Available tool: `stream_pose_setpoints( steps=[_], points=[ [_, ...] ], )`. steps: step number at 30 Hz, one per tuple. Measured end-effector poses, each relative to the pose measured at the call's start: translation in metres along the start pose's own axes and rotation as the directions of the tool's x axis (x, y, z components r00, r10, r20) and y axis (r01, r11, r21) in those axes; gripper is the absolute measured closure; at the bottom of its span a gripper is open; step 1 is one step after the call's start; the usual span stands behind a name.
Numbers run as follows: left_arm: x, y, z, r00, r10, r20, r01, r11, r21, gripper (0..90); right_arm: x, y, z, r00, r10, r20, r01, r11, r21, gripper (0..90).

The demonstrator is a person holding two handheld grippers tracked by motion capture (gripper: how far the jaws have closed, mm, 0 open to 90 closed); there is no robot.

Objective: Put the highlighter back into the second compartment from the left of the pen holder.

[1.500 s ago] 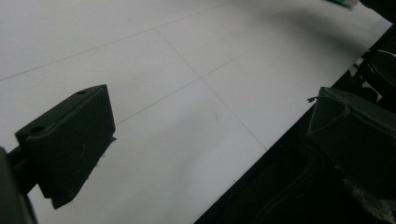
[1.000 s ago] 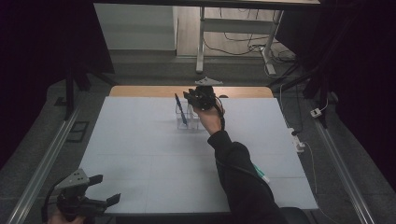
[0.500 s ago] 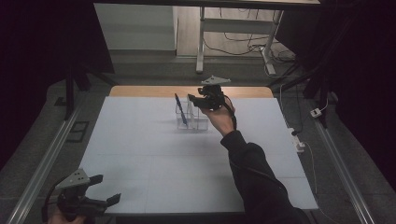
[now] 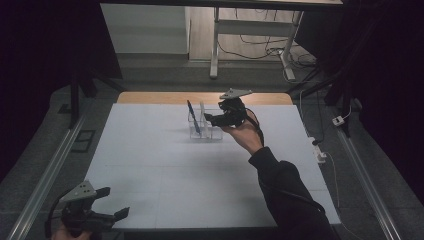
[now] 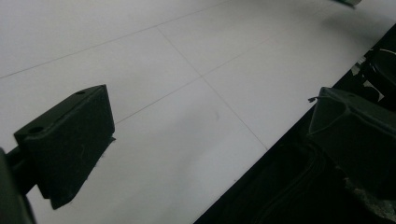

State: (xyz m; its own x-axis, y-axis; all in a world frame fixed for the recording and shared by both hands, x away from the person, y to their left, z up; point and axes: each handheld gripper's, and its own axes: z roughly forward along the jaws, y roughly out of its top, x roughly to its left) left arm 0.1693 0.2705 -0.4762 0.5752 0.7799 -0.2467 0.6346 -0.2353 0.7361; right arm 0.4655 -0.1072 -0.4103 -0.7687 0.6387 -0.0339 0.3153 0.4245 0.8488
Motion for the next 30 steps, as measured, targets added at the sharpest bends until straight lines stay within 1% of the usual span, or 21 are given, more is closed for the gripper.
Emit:
stream_pose_setpoints(
  steps=[3, 4, 6, 8, 11, 15, 17, 18, 22, 24, 30],
  points=[
    [0.0, 0.0, 0.0, 1.0, -0.003, 0.0, 0.003, 1.0, 0.0, 0.2, 0.002, -0.005, -0.005, 0.9999, -0.002, -0.01, 0.002, 1.0, 0.016, 19.9],
    [0.0, 0.0, 0.0, 1.0, -0.003, -0.001, 0.003, 1.0, 0.0, 0.2, 0.003, -0.007, -0.006, 0.9999, -0.007, -0.011, 0.007, 1.0, 0.029, 19.3],
    [0.0, 0.0, 0.0, 1.0, -0.003, -0.001, 0.003, 1.0, 0.001, 0.2, 0.004, -0.011, -0.01, 0.9997, -0.011, -0.02, 0.012, 0.999, 0.038, 18.0],
    [0.0, 0.0, 0.0, 1.0, -0.004, -0.001, 0.004, 1.0, 0.001, 0.1, 0.005, -0.015, -0.014, 0.9994, -0.007, -0.034, 0.008, 0.999, 0.041, 16.5],
    [0.0, 0.0, 0.0, 1.0, -0.002, -0.003, 0.002, 1.0, 0.002, 0.1, 0.006, -0.021, -0.022, 0.9992, -0.006, -0.039, 0.009, 0.998, 0.056, 13.9],
    [0.0, 0.0, 0.0, 1.0, -0.002, -0.003, 0.002, 1.0, 0.003, 0.1, 0.002, -0.032, -0.034, 0.9977, 0.033, -0.059, -0.029, 0.998, 0.062, 11.1],
    [0.0, 0.0, 0.0, 1.0, -0.003, -0.002, 0.003, 1.0, 0.004, 0.1, 0.0, -0.037, -0.039, 0.9971, 0.043, -0.063, -0.039, 0.997, 0.07, 8.3],
    [0.0, 0.0, 0.001, 1.0, -0.003, -0.002, 0.003, 1.0, 0.004, 0.1, -0.001, -0.039, -0.041, 0.9974, 0.042, -0.059, -0.037, 0.996, 0.078, 7.7],
    [0.0, 0.0, 0.001, 1.0, -0.006, -0.002, 0.006, 1.0, 0.004, 0.1, -0.002, -0.049, -0.05, 0.9962, 0.051, -0.071, -0.044, 0.994, 0.099, 4.3],
    [0.0, 0.001, 0.001, 1.0, -0.007, -0.002, 0.007, 1.0, 0.004, 0.1, -0.001, -0.054, -0.056, 0.9961, 0.054, -0.07, -0.047, 0.994, 0.101, 2.5],
    [0.0, 0.0, 0.0, 1.0, -0.004, -0.003, 0.004, 1.0, 0.004, 0.1, 0.001, -0.068, -0.072, 0.9973, 0.038, -0.064, -0.028, 0.989, 0.146, 1.6]
  ],
)
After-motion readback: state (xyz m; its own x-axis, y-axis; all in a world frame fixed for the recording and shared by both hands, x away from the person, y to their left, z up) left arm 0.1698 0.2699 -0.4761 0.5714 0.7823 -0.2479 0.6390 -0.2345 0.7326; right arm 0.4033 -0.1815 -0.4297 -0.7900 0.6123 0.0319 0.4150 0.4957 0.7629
